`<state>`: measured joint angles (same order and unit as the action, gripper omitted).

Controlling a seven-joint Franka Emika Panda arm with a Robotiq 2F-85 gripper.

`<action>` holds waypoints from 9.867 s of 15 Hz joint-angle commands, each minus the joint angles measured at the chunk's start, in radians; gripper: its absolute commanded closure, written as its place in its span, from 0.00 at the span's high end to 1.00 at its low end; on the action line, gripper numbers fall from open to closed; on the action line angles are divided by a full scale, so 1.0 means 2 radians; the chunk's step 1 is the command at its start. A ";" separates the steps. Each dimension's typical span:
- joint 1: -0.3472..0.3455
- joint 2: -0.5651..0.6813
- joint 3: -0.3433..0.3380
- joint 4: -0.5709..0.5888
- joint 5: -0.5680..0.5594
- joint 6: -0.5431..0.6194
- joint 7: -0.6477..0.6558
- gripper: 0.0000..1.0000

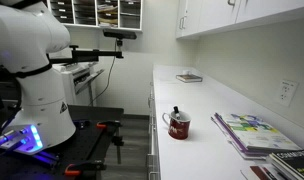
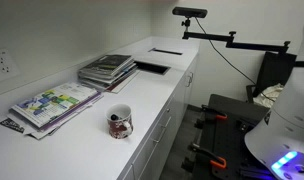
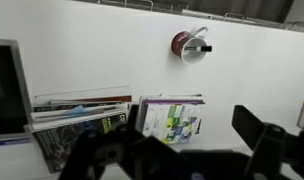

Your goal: Remove the marker out of the cup

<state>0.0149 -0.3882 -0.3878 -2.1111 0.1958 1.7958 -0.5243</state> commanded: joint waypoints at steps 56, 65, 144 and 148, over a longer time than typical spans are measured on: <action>0.007 0.391 0.200 -0.007 0.182 0.199 0.431 0.34; 0.015 0.423 0.204 0.006 0.177 0.192 0.446 0.47; 0.094 0.404 0.010 0.004 -0.234 0.333 1.225 1.00; 0.088 0.346 0.036 -0.032 -0.263 0.335 1.218 1.00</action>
<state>0.2051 0.3880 -0.3457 -2.1048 -0.2752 2.4601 1.9117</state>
